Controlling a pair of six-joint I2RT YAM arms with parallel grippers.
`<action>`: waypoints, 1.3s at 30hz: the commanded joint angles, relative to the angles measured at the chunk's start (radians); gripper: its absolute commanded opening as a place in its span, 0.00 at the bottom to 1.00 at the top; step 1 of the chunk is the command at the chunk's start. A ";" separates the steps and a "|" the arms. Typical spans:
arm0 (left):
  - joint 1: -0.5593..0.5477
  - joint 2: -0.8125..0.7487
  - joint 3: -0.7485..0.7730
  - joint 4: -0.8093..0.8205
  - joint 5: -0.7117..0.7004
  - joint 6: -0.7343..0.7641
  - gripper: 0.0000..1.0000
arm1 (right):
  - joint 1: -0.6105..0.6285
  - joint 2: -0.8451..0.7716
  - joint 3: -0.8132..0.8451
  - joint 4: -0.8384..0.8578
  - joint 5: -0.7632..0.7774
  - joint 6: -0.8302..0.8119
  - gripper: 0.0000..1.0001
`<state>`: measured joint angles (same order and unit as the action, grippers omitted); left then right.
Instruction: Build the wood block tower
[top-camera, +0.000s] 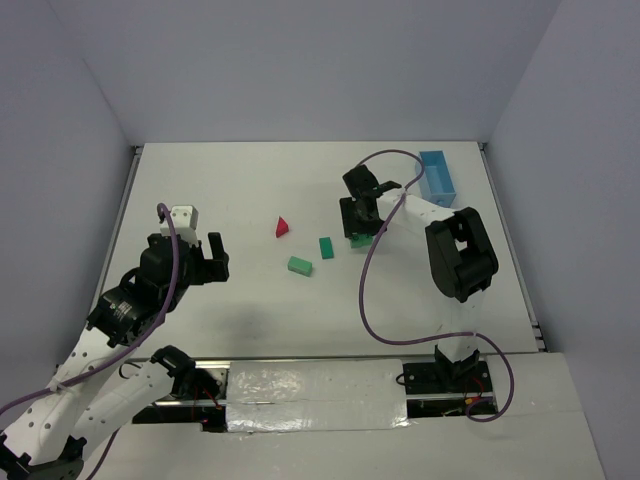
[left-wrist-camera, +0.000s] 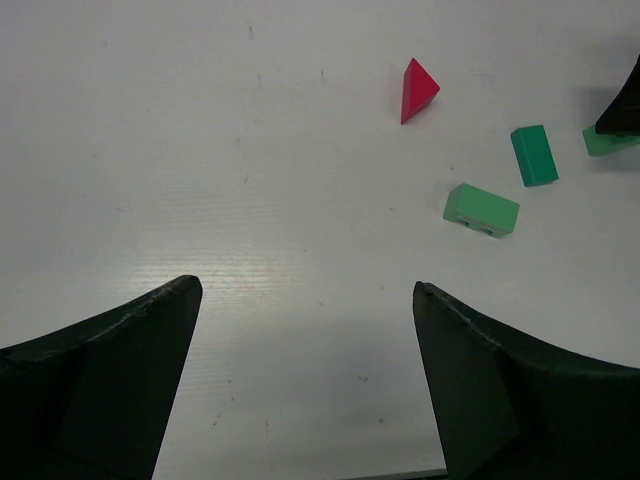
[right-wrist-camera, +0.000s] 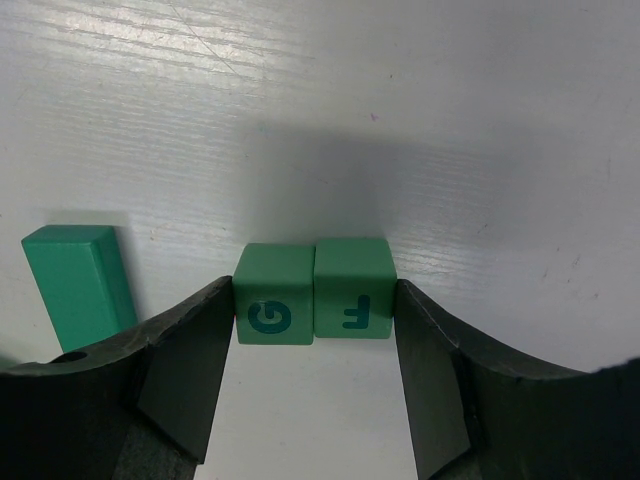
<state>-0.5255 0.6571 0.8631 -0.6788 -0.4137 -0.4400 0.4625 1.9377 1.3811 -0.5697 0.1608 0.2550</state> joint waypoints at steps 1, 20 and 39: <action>-0.005 -0.007 0.002 0.038 0.003 0.024 0.99 | 0.011 -0.029 -0.002 -0.038 -0.003 -0.023 0.69; -0.005 0.003 0.002 0.036 0.000 0.021 1.00 | 0.085 -0.221 0.032 -0.056 0.083 0.049 0.97; -0.008 0.021 0.002 0.031 -0.019 0.015 0.99 | 0.309 -0.011 0.173 -0.076 0.200 0.230 0.72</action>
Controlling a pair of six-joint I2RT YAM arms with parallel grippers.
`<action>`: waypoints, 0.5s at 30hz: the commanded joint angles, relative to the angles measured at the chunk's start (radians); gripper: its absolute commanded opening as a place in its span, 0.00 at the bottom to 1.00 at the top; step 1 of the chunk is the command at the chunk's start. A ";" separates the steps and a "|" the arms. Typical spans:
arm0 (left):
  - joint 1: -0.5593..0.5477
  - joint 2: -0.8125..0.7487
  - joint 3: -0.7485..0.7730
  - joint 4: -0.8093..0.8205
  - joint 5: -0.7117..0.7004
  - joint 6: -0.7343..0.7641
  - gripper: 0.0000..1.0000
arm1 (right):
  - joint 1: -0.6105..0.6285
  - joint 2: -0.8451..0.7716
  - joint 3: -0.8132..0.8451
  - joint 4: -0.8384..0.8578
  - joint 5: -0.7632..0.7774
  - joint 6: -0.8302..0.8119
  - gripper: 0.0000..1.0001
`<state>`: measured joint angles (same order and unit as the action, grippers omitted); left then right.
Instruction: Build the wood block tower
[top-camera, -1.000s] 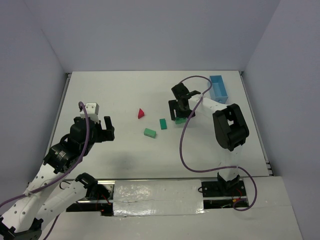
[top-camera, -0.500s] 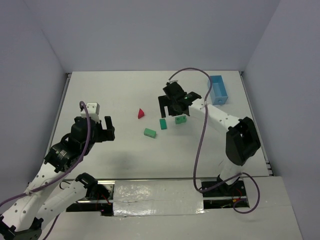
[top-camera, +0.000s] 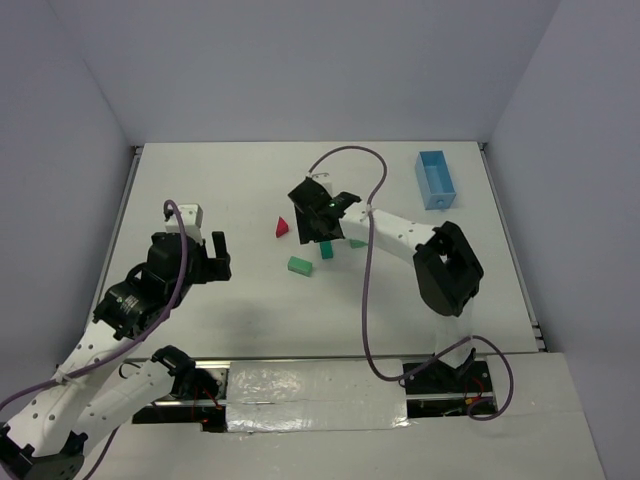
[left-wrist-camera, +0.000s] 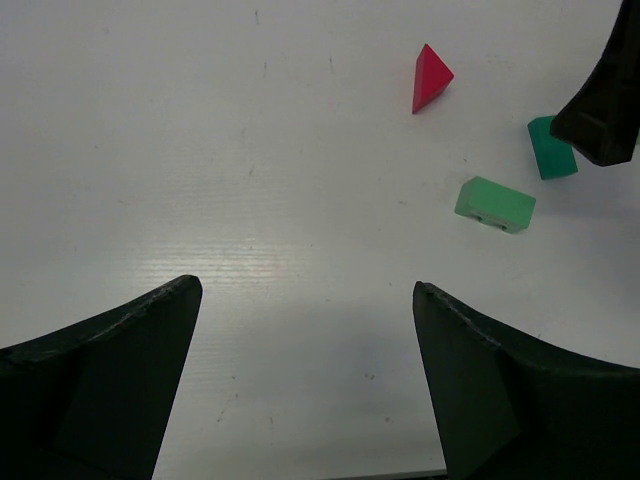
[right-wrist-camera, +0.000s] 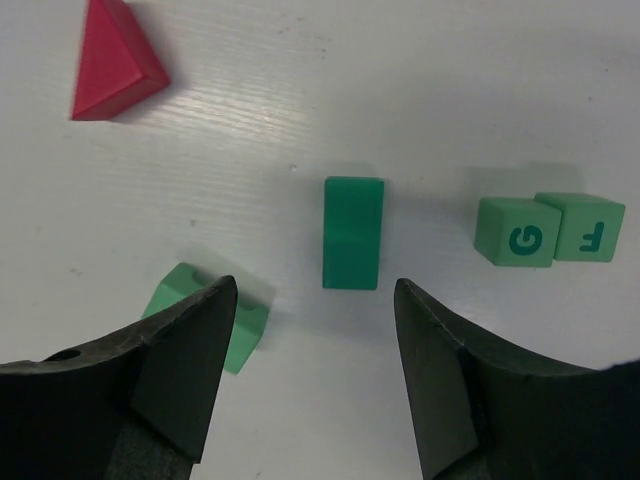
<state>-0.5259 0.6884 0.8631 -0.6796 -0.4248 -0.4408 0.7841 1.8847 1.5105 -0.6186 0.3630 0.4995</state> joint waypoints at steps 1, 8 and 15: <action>-0.008 -0.007 0.004 0.032 -0.006 0.016 0.99 | -0.016 0.065 0.043 -0.026 -0.010 -0.030 0.71; -0.008 -0.010 0.001 0.037 0.003 0.020 1.00 | -0.048 0.109 0.017 0.003 -0.056 -0.072 0.67; -0.009 -0.007 0.002 0.035 0.004 0.020 1.00 | -0.062 0.181 0.020 0.011 -0.078 -0.096 0.66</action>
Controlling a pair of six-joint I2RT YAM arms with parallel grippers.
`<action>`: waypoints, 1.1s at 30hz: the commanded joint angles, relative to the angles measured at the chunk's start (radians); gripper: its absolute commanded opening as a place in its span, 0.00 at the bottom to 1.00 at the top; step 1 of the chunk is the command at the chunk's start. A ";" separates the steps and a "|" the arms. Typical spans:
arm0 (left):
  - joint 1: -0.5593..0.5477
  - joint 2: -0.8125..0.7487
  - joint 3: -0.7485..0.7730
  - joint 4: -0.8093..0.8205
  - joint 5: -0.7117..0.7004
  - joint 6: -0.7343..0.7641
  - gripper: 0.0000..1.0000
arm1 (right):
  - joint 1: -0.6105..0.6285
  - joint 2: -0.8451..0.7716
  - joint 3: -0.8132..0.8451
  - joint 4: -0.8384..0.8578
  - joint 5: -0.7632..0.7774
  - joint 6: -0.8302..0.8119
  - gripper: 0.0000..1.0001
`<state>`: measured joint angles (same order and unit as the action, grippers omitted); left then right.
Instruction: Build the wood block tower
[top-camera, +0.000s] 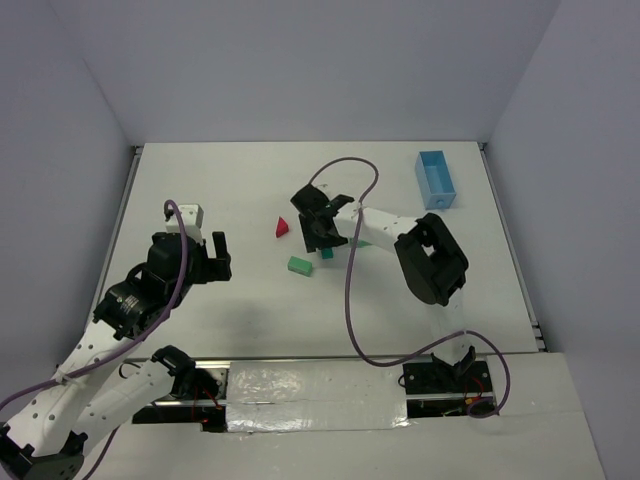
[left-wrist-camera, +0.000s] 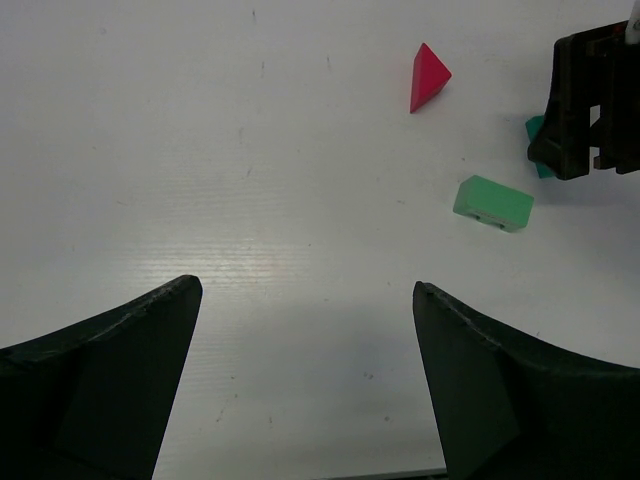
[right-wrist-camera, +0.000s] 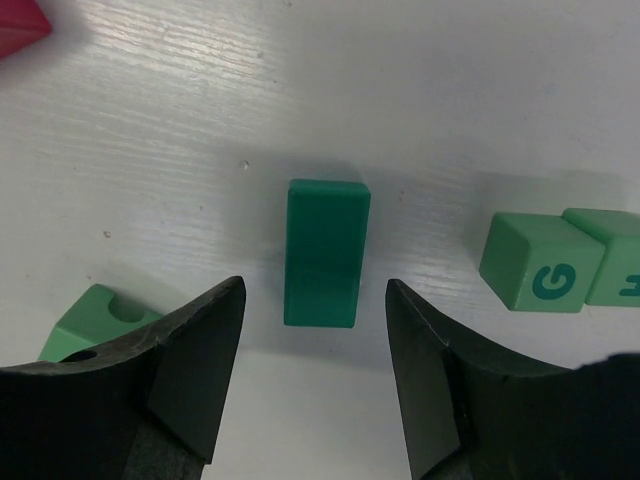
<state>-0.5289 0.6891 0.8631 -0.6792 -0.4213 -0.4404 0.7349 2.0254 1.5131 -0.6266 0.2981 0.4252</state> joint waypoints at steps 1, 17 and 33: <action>-0.005 -0.010 0.002 0.035 0.001 0.020 0.99 | -0.015 0.044 0.022 0.019 -0.014 -0.020 0.65; -0.006 -0.002 0.023 0.030 0.076 0.032 0.99 | -0.016 -0.164 -0.091 0.136 -0.175 -0.262 0.10; -0.008 -0.074 -0.169 0.489 0.907 -0.619 0.96 | 0.337 -0.935 -0.510 0.358 -0.467 -0.680 0.06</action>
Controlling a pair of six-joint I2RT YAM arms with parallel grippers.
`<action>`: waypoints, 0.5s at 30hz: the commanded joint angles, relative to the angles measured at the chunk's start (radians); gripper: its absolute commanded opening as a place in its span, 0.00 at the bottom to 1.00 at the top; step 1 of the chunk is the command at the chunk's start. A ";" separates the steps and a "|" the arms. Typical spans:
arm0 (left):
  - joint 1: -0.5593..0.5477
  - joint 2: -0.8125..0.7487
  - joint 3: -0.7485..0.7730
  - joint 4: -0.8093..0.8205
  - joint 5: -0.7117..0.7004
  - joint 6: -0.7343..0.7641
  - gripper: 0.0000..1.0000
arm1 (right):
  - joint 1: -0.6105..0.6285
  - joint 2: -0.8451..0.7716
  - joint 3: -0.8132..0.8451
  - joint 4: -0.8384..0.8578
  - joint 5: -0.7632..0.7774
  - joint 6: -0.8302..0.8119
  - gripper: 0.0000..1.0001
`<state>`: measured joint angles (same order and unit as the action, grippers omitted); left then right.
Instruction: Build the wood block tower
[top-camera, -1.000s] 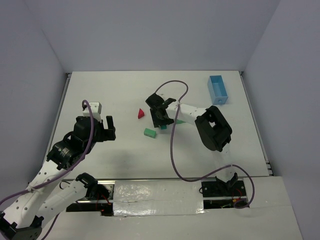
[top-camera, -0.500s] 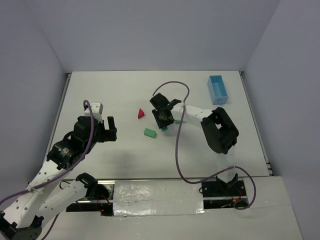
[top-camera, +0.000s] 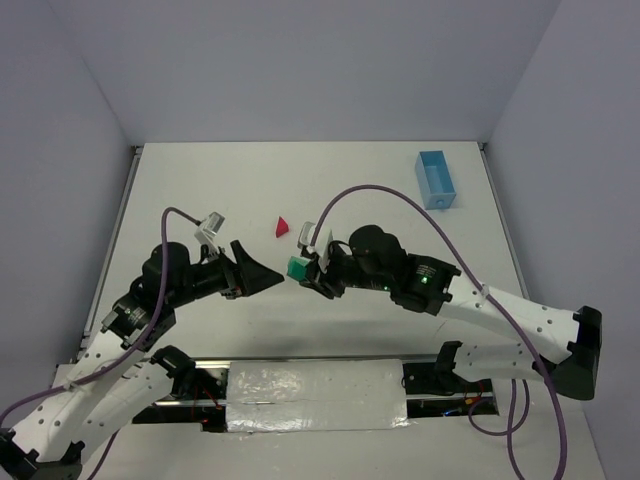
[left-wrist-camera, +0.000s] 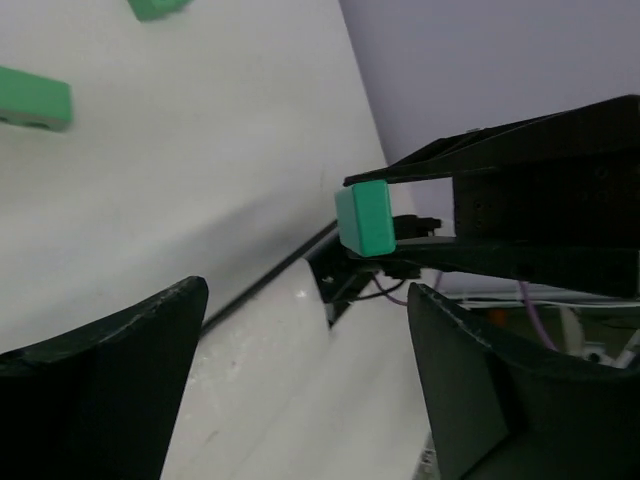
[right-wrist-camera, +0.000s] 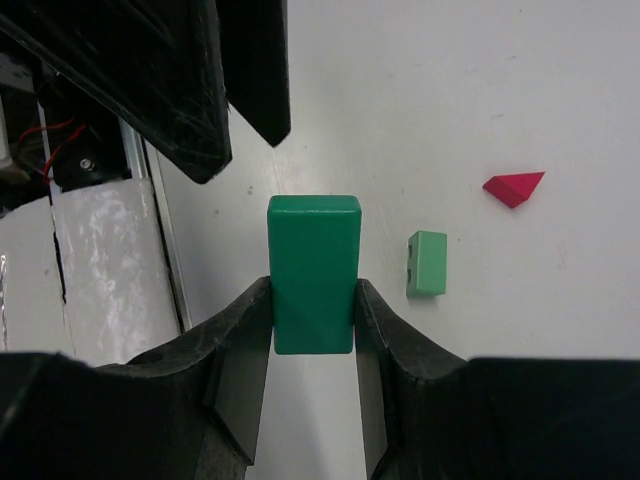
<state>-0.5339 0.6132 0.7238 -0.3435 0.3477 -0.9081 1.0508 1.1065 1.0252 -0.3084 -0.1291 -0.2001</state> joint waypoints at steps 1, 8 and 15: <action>-0.005 0.011 -0.044 0.178 0.161 -0.187 0.91 | 0.041 -0.019 -0.016 0.035 -0.027 -0.053 0.07; -0.008 0.011 -0.092 0.250 0.215 -0.224 0.82 | 0.067 0.032 0.064 -0.031 0.036 -0.068 0.07; -0.008 0.042 -0.121 0.261 0.220 -0.218 0.61 | 0.083 0.068 0.098 -0.058 -0.039 -0.088 0.09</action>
<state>-0.5358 0.6418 0.6147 -0.1501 0.5339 -1.1107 1.1187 1.1606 1.0603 -0.3561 -0.1295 -0.2615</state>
